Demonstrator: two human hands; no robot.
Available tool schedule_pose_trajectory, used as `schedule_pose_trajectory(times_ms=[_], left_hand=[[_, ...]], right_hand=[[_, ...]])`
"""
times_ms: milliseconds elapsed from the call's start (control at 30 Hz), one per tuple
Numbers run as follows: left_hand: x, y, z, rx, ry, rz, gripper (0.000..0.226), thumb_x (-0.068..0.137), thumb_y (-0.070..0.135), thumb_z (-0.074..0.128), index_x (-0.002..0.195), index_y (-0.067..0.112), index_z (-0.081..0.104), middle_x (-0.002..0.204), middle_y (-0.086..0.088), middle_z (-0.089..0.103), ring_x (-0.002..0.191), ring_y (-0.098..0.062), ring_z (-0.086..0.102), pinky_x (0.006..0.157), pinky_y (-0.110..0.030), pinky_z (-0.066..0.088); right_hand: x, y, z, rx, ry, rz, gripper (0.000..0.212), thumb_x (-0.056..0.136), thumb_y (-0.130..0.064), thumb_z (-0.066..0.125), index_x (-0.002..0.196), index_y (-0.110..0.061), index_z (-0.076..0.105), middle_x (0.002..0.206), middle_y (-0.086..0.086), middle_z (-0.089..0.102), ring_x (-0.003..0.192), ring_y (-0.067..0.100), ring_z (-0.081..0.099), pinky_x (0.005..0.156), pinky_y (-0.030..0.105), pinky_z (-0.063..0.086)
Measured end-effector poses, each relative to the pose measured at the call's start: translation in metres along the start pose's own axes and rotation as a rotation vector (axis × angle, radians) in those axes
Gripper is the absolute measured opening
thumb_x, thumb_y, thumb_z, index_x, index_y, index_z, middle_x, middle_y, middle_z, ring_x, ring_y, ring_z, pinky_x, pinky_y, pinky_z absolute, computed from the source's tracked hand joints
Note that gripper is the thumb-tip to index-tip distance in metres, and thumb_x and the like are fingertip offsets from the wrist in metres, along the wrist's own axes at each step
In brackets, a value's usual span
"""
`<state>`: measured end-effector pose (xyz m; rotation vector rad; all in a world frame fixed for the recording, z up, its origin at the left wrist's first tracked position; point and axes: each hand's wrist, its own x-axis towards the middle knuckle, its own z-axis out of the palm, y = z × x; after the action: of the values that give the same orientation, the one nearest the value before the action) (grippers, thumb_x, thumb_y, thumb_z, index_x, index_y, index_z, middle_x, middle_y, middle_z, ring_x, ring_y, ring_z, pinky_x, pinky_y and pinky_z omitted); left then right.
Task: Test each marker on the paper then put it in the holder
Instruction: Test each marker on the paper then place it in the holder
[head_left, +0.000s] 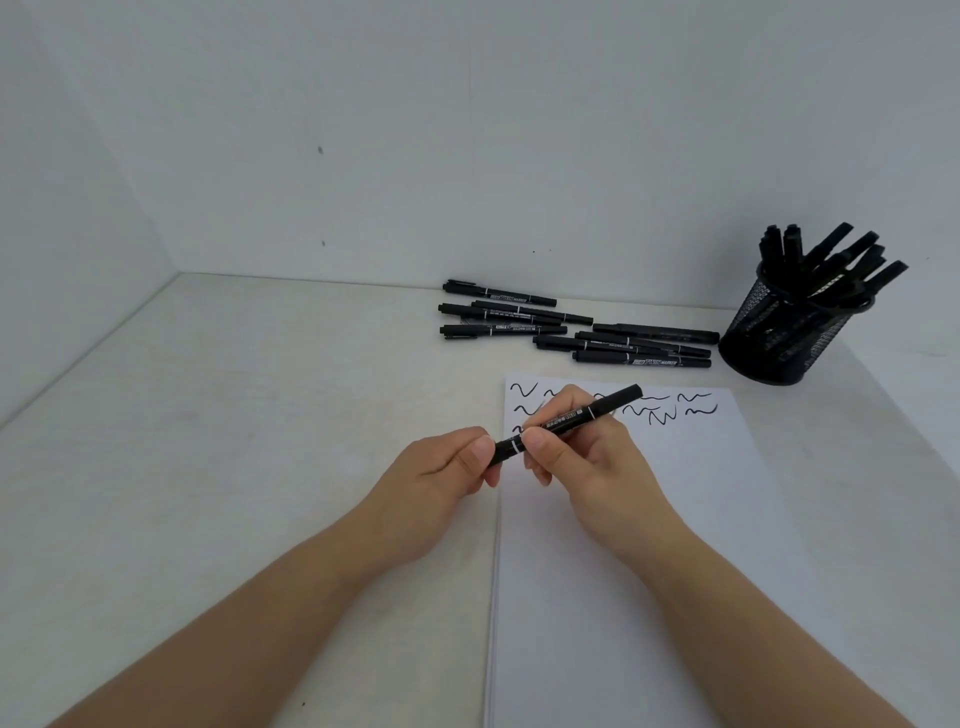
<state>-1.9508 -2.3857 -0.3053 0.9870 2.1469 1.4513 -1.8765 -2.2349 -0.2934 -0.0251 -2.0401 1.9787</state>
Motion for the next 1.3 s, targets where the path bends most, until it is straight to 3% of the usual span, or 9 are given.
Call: schedule_pose_trajectory(times_ms=[133, 267, 433, 533, 767, 867, 1000, 1067, 1300], left_hand=[[0.0, 0.004, 0.004, -0.047, 0.108, -0.019, 0.033, 0.087, 0.041, 0.034, 0.069, 0.025, 0.056, 0.051, 0.013, 0.041, 0.049, -0.004, 0.032, 0.048, -0.013, 0.026], [-0.002, 0.009, 0.005, -0.047, 0.249, -0.027, 0.026, 0.086, 0.037, 0.035, 0.078, 0.016, 0.048, 0.053, 0.011, 0.043, 0.052, -0.008, 0.033, 0.053, -0.022, 0.03], [0.015, 0.026, 0.002, 0.113, 0.316, -0.034, 0.025, 0.096, 0.019, 0.039, 0.071, 0.023, 0.042, 0.059, 0.004, 0.045, 0.049, -0.008, 0.034, 0.055, -0.031, 0.031], [0.029, 0.046, 0.017, 0.245, 0.242, 0.047, 0.023, 0.095, 0.022, 0.039, 0.072, 0.025, 0.041, 0.053, 0.008, 0.045, 0.047, -0.008, 0.036, 0.052, -0.031, 0.03], [0.068, 0.094, 0.04, 0.248, 0.246, 0.261, 0.025, 0.093, 0.042, 0.029, 0.079, 0.026, 0.041, 0.056, -0.001, 0.049, 0.051, -0.013, 0.041, 0.056, -0.039, 0.037], [0.103, 0.103, 0.041, 0.213, 0.233, 0.278, 0.032, 0.093, 0.046, 0.028, 0.091, 0.023, 0.05, 0.06, 0.004, 0.055, 0.054, -0.01, 0.047, 0.059, -0.033, 0.041], [0.165, 0.092, 0.039, 0.636, 0.063, 0.169, 0.02, 0.095, 0.033, 0.039, 0.099, 0.029, 0.058, 0.092, 0.008, 0.064, 0.075, -0.01, 0.053, 0.073, -0.029, 0.042], [0.191, 0.08, 0.038, 0.776, 0.011, 0.135, 0.02, 0.095, 0.03, 0.041, 0.102, 0.028, 0.06, 0.103, 0.006, 0.06, 0.088, -0.014, 0.052, 0.08, -0.03, 0.041], [0.232, 0.047, 0.048, 0.937, -0.155, 0.038, 0.023, 0.093, 0.035, 0.047, 0.109, 0.028, 0.061, 0.114, 0.002, 0.056, 0.107, -0.018, 0.051, 0.086, -0.031, 0.04]], right_hand=[[0.005, -0.001, 0.003, -0.115, 0.088, 0.053, 0.015, 0.088, -0.01, 0.058, 0.077, -0.02, 0.055, 0.055, -0.008, 0.06, 0.052, 0.004, 0.053, 0.056, 0.02, 0.044], [0.009, -0.005, 0.001, -0.348, 0.275, 0.138, 0.02, 0.08, -0.032, 0.067, 0.064, -0.025, 0.057, 0.051, -0.016, 0.06, 0.05, -0.003, 0.052, 0.052, 0.009, 0.038], [0.0, -0.023, -0.013, -0.89, 0.314, -0.338, 0.01, 0.077, -0.024, 0.072, 0.076, -0.021, 0.062, 0.073, -0.017, 0.055, 0.062, 0.003, 0.051, 0.054, 0.011, 0.038], [0.001, -0.03, -0.028, -1.14, 0.237, -0.471, 0.025, 0.069, -0.019, 0.08, 0.089, -0.012, 0.067, 0.087, 0.003, 0.062, 0.073, 0.017, 0.061, 0.05, 0.022, 0.049], [0.013, -0.052, -0.09, -1.269, 0.233, -0.533, 0.017, 0.07, -0.009, 0.078, 0.082, -0.008, 0.066, 0.075, 0.003, 0.061, 0.063, 0.021, 0.06, 0.052, 0.024, 0.045], [0.023, -0.074, -0.128, -1.141, 0.379, -0.391, 0.012, 0.081, -0.01, 0.067, 0.089, -0.009, 0.06, 0.079, -0.002, 0.058, 0.063, 0.019, 0.055, 0.057, 0.025, 0.041], [0.038, -0.103, -0.182, -0.776, 0.665, -0.276, 0.028, 0.085, -0.018, 0.059, 0.102, -0.033, 0.042, 0.07, -0.021, 0.061, 0.065, 0.0, 0.058, 0.06, 0.009, 0.038], [0.044, -0.113, -0.202, -0.701, 0.761, -0.286, 0.042, 0.084, -0.017, 0.059, 0.113, -0.039, 0.037, 0.075, -0.017, 0.061, 0.071, -0.006, 0.058, 0.06, 0.014, 0.04], [0.064, -0.097, -0.215, -0.824, 0.71, -0.184, 0.055, 0.085, -0.016, 0.055, 0.129, -0.036, 0.029, 0.071, -0.004, 0.062, 0.071, 0.016, 0.061, 0.063, 0.03, 0.044]])
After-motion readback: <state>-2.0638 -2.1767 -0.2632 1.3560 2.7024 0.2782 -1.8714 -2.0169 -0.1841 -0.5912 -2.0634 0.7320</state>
